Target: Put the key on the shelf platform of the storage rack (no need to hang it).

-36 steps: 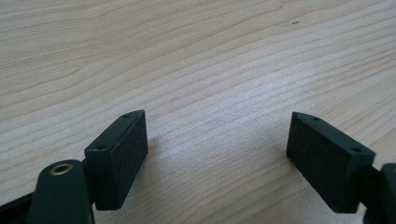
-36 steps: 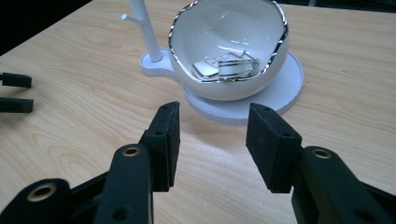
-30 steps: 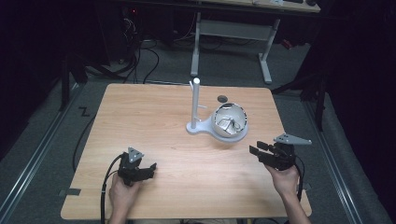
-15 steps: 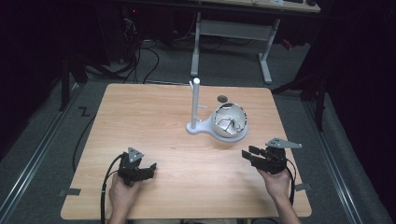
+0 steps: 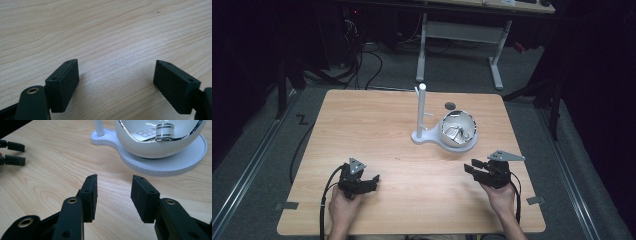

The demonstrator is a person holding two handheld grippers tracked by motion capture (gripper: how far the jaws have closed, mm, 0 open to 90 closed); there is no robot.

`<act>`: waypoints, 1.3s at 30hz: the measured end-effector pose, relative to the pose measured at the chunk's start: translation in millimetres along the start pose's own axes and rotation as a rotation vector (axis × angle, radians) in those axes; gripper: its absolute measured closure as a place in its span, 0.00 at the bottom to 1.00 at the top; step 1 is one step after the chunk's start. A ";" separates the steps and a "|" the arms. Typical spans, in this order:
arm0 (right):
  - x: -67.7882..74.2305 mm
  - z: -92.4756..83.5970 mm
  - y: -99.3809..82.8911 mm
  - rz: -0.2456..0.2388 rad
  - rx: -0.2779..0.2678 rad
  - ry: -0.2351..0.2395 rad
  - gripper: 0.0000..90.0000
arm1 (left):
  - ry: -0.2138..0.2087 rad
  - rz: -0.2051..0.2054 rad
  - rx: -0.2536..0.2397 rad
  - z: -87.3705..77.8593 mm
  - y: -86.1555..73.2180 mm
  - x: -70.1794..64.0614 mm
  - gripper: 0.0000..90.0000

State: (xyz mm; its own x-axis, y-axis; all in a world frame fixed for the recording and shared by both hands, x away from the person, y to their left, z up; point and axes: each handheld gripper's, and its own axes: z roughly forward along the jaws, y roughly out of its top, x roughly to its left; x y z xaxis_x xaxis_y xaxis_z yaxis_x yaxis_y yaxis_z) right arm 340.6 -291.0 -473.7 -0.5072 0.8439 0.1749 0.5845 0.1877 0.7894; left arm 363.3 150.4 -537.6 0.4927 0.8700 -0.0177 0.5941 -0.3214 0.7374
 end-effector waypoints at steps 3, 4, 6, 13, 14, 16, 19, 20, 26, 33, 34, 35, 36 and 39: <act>1.0 4.6 -2.4 -0.014 0.010 -0.009 0.63 | 0.000 0.000 0.000 0.0 0.0 0.0 0.23; 1.8 6.1 -3.4 -0.014 0.014 -0.011 0.63 | 0.000 0.000 0.000 0.0 0.0 0.0 0.23; 2.8 9.6 -5.8 -0.016 0.022 -0.008 0.63 | 0.000 0.000 0.000 0.0 0.0 0.0 0.23; 4.6 17.6 -12.3 -0.022 0.044 -0.011 0.63 | 0.000 0.000 0.000 0.0 0.0 0.0 0.23; 5.0 17.9 -12.7 -0.018 0.046 -0.014 0.63 | 0.000 0.000 0.000 0.0 0.0 0.0 0.23; 5.1 19.5 -14.0 -0.023 0.048 -0.018 0.63 | 0.000 0.000 0.000 0.0 0.0 0.0 0.23; 5.7 22.8 -17.1 -0.025 0.063 -0.029 0.63 | 0.000 0.000 0.000 0.0 0.0 0.0 0.23; 4.9 23.9 -18.8 -0.027 0.063 -0.028 0.63 | 0.000 0.000 0.000 0.0 0.0 0.0 0.23; 2.2 27.7 -25.4 -0.016 0.076 -0.044 0.63 | 0.000 0.000 0.000 0.0 0.0 0.0 0.23; 0.1 32.8 -30.8 -0.025 0.075 -0.066 0.61 | 0.000 0.000 0.000 0.0 0.0 0.0 0.23; -1.0 34.3 -31.9 -0.034 0.076 -0.072 0.61 | 0.000 0.000 0.000 0.0 0.0 0.0 0.23; -1.0 36.0 -33.7 -0.034 0.081 -0.083 0.61 | 0.000 0.000 0.000 0.0 0.0 0.0 0.23; -1.4 37.1 -35.0 -0.035 0.083 -0.086 0.60 | 0.000 0.000 0.000 0.0 0.0 0.0 0.23; -2.3 40.1 -37.6 -0.040 0.093 -0.098 0.60 | 0.000 0.000 0.000 0.0 0.0 -0.1 0.23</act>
State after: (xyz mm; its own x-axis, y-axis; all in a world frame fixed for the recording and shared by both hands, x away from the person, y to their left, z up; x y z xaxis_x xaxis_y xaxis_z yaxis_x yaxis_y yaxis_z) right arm 345.2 -279.9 -527.4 -0.4700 0.8788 0.0826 0.6232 0.2641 0.7361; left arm 363.2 150.4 -537.6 0.4924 0.8702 -0.0177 0.5941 -0.3212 0.7375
